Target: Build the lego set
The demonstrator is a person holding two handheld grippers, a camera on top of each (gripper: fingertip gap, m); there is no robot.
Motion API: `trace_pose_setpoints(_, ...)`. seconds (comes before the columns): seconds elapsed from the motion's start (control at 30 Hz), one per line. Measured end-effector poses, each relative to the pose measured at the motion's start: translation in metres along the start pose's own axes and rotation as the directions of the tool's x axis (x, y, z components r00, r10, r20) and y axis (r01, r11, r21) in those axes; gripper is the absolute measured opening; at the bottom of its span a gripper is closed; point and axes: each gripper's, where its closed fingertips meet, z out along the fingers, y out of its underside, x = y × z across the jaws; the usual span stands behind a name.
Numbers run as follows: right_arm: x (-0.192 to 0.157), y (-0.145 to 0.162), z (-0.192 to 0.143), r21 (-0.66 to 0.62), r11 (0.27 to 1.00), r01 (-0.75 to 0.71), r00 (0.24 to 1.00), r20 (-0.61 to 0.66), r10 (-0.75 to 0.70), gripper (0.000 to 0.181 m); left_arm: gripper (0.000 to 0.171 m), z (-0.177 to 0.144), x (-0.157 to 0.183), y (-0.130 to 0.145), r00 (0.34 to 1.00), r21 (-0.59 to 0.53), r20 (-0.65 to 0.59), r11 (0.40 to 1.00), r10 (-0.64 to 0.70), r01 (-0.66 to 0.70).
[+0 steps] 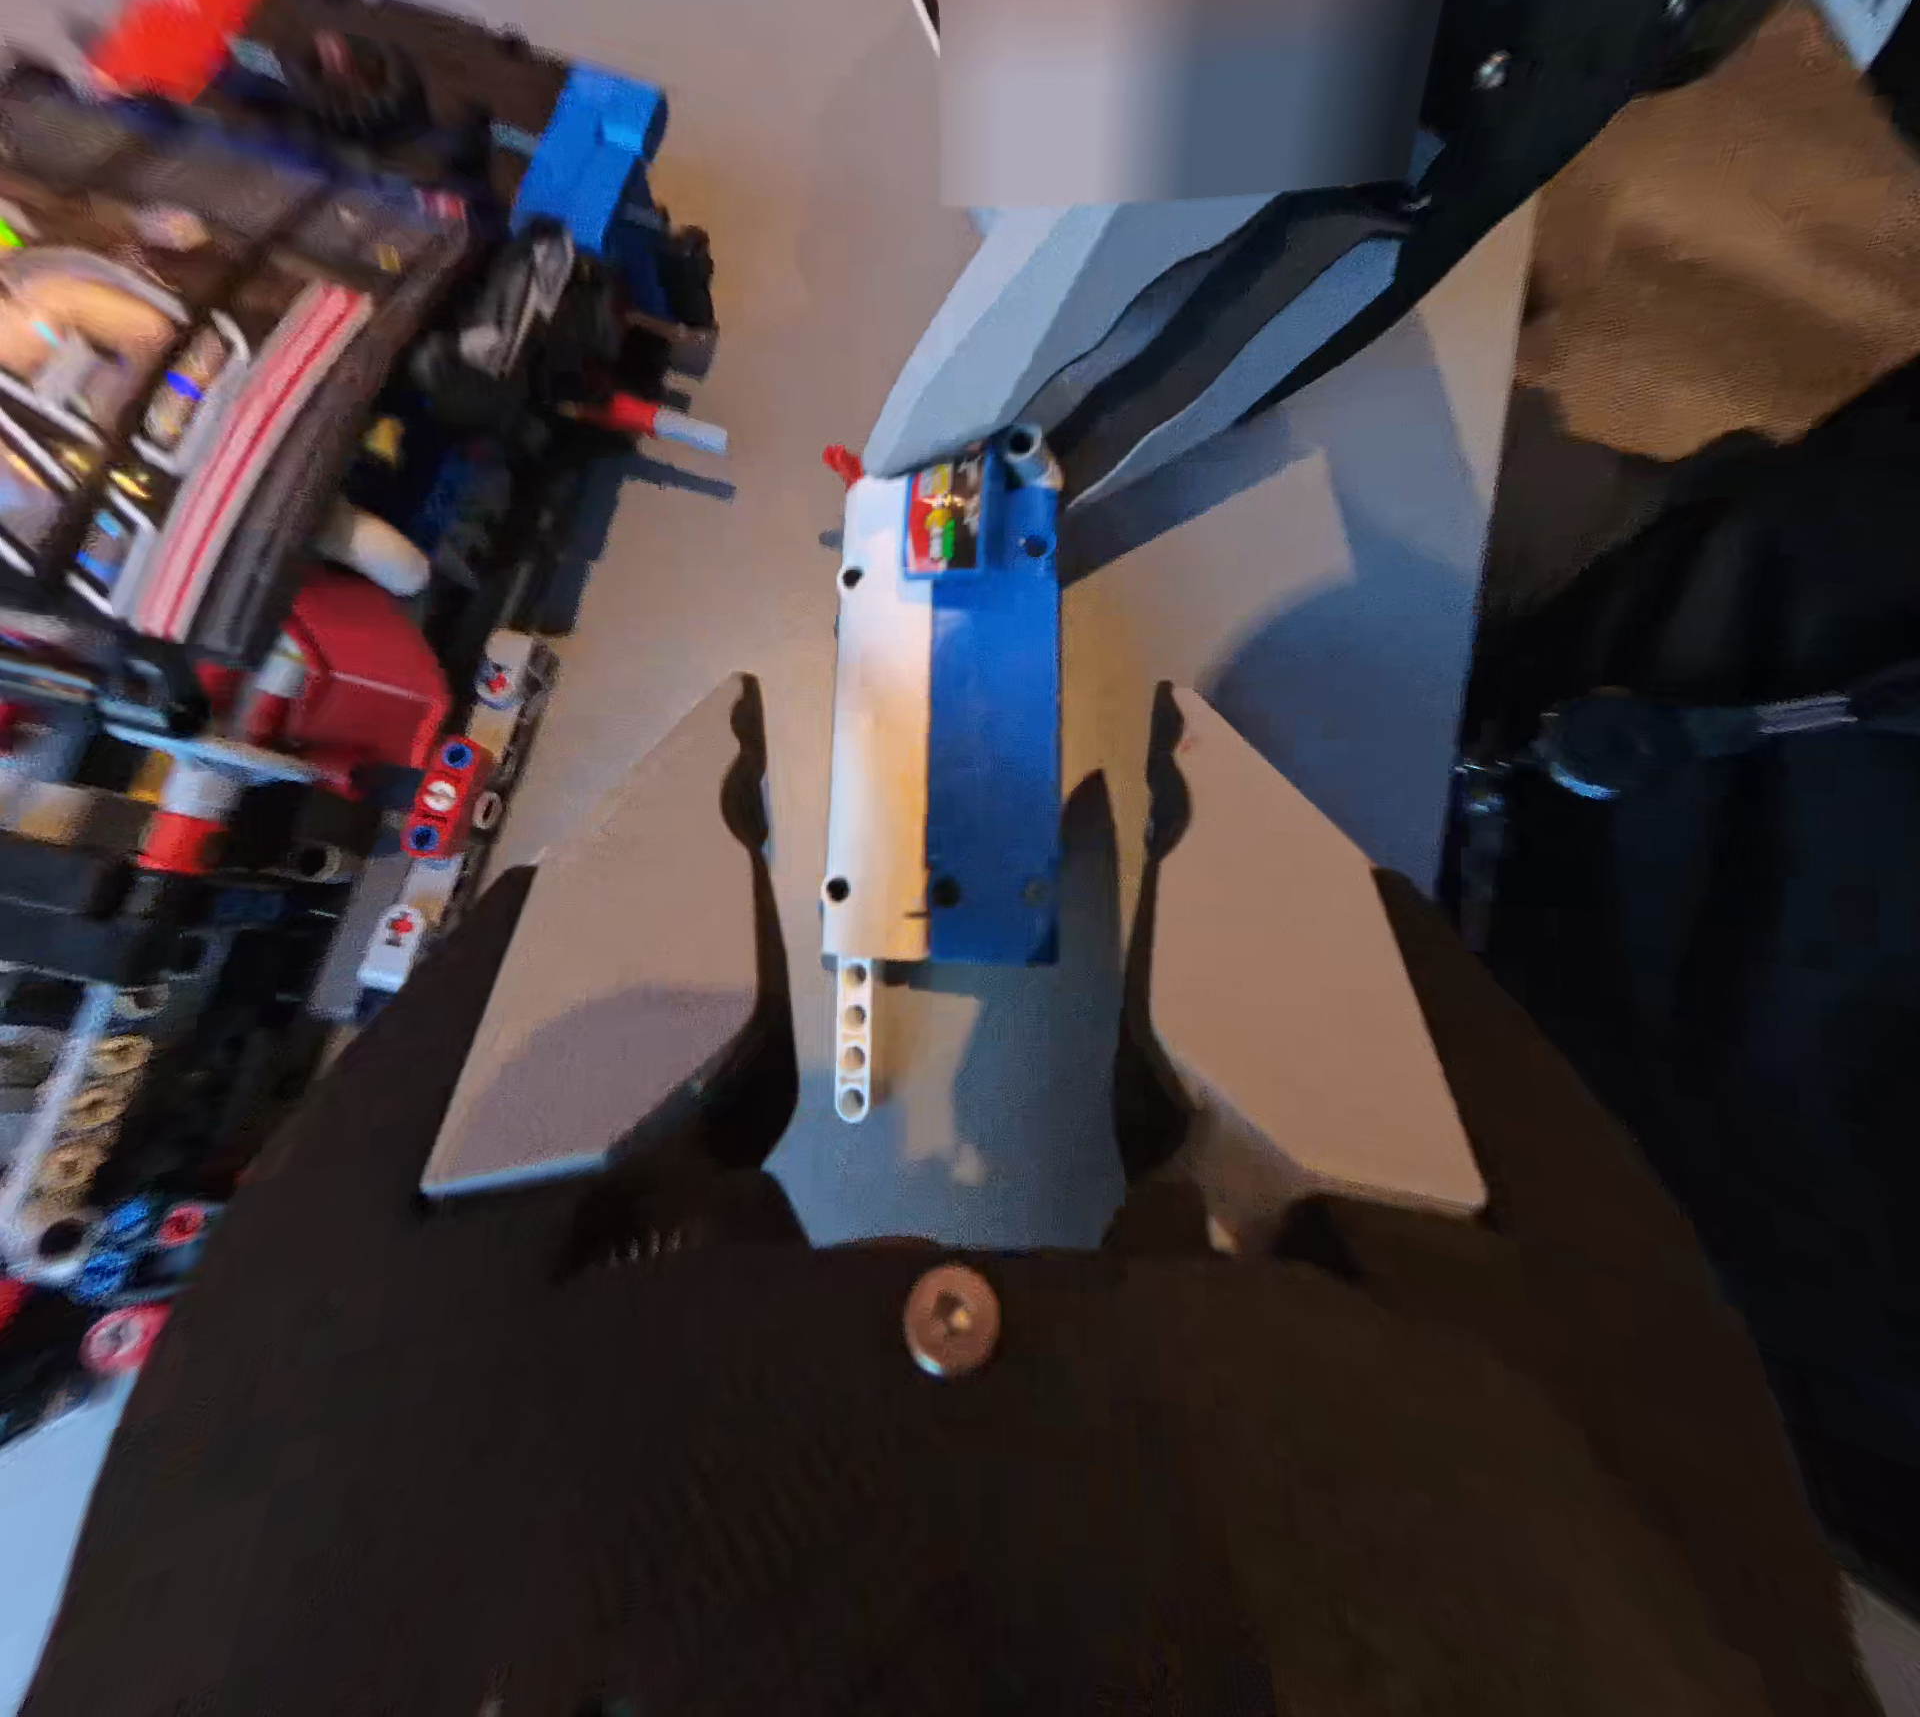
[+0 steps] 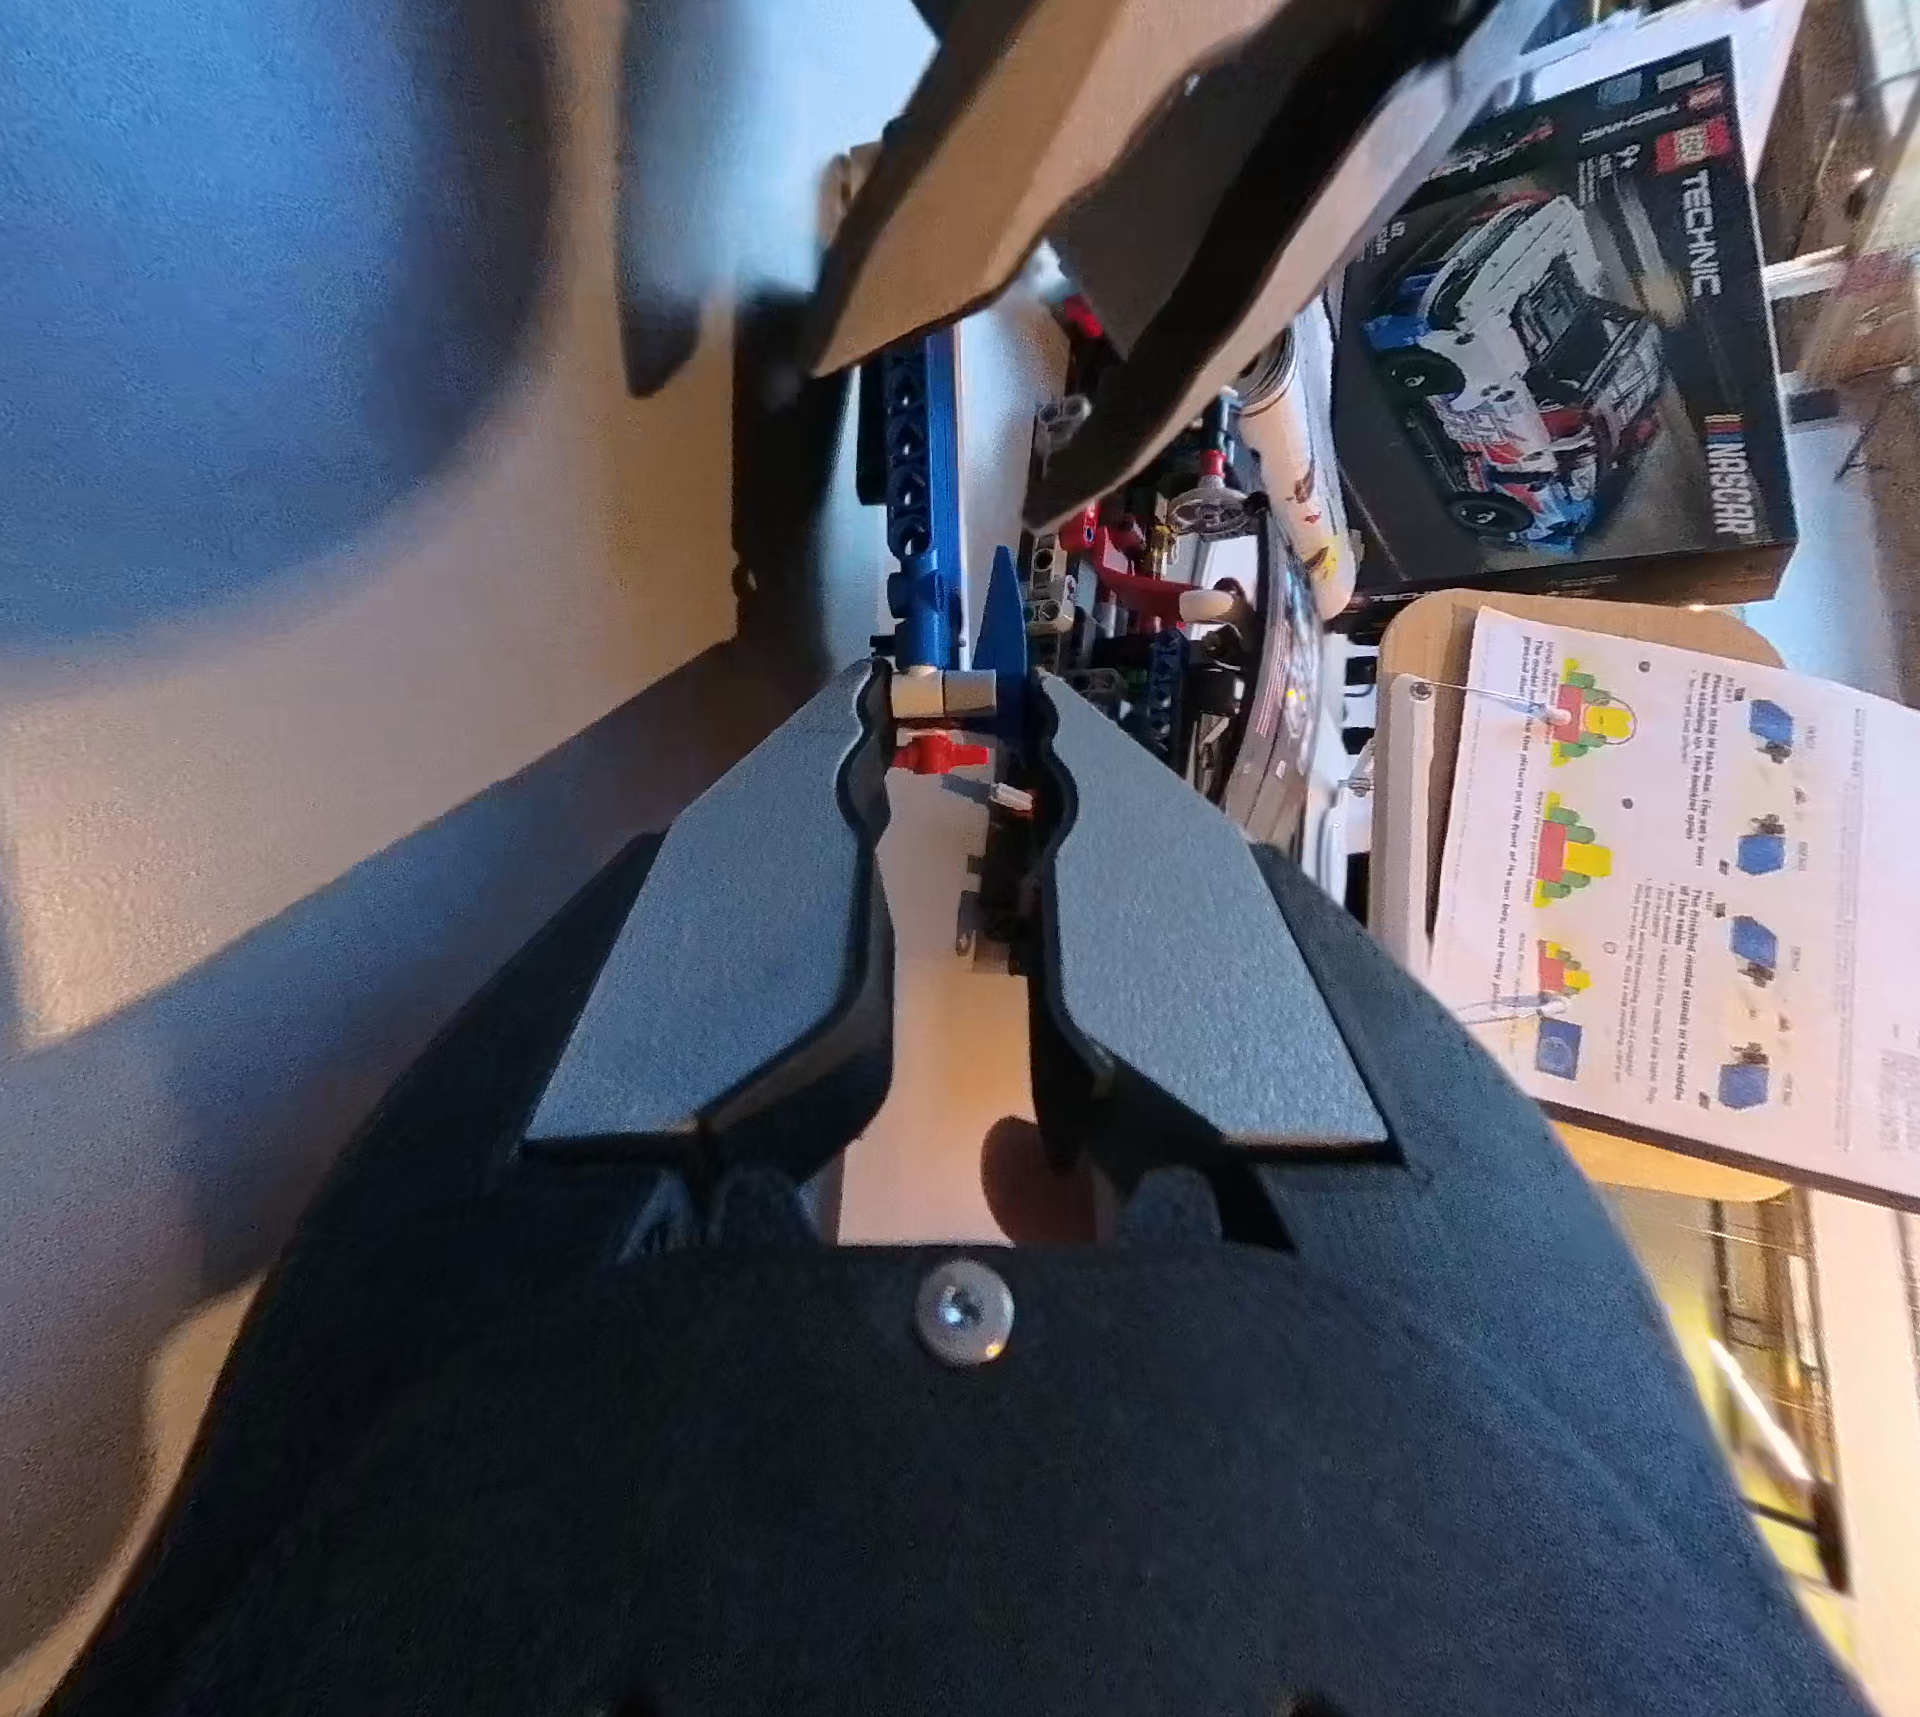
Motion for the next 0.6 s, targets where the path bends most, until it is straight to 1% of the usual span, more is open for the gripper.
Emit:
trace_pose_setpoints(0.03,0.001,-0.001,0.0,0.003,1.0,-0.016,1.0,0.009,0.016,0.022,0.071,0.0,0.002,-0.004,0.995,0.002,0.075,0.997,0.071,-0.072)
trace_pose_setpoints(0.1,0.002,-0.002,0.0,0.003,0.999,-0.053,0.998,0.038,0.053,0.022,0.066,0.003,0.002,-0.006,0.947,-0.047,0.224,0.973,0.231,-0.226)
trace_pose_setpoints(0.17,0.003,-0.003,0.0,0.004,0.997,-0.083,0.994,0.069,0.082,0.022,0.056,0.01,0.001,-0.002,0.874,-0.137,0.305,0.925,0.379,-0.354)
trace_pose_setpoints(0.23,0.002,-0.003,0.002,-0.004,0.994,-0.107,0.989,0.106,0.107,0.022,0.041,0.014,0.001,-0.002,0.816,-0.185,0.341,0.884,0.467,-0.429)
trace_pose_setpoints(0.3,0.002,-0.002,0.002,-0.014,0.994,-0.107,0.987,0.123,0.108,0.022,0.034,0.014,-0.005,-0.004,0.767,-0.217,0.39,0.86,0.51,-0.462)
trace_pose_setpoints(0.37,0.003,-0.002,0.002,-0.016,0.995,-0.1,0.987,0.126,0.101,0.022,0.028,0.011,-0.008,-0.006,0.731,-0.226,0.423,0.844,0.535,-0.487)
trace_pose_setpoints(0.43,0.002,-0.003,0.001,-0.019,0.994,-0.106,0.984,0.145,0.108,0.022,0.029,0.008,-0.009,-0.012,0.688,-0.224,0.467,0.827,0.556,-0.516)
trace_pose_setpoints(0.5,0.002,-0.003,0.002,-0.022,0.994,-0.109,0.982,0.153,0.111,0.022,0.037,0.003,-0.01,-0.019,0.639,-0.229,0.511,0.807,0.576,-0.544)
trace_pose_setpoints(0.53,0.003,-0.003,0.002,-0.025,0.994,-0.108,0.982,0.155,0.111,0.022,0.04,0.003,-0.009,-0.021,0.627,-0.23,0.519,0.802,0.581,-0.552)
trace_pose_setpoints(0.6,0.003,-0.005,0.001,-0.02,0.994,-0.111,0.98,0.162,0.113,0.022,0.035,0.008,-0.008,-0.016,0.629,-0.253,0.495,0.793,0.599,-0.555)
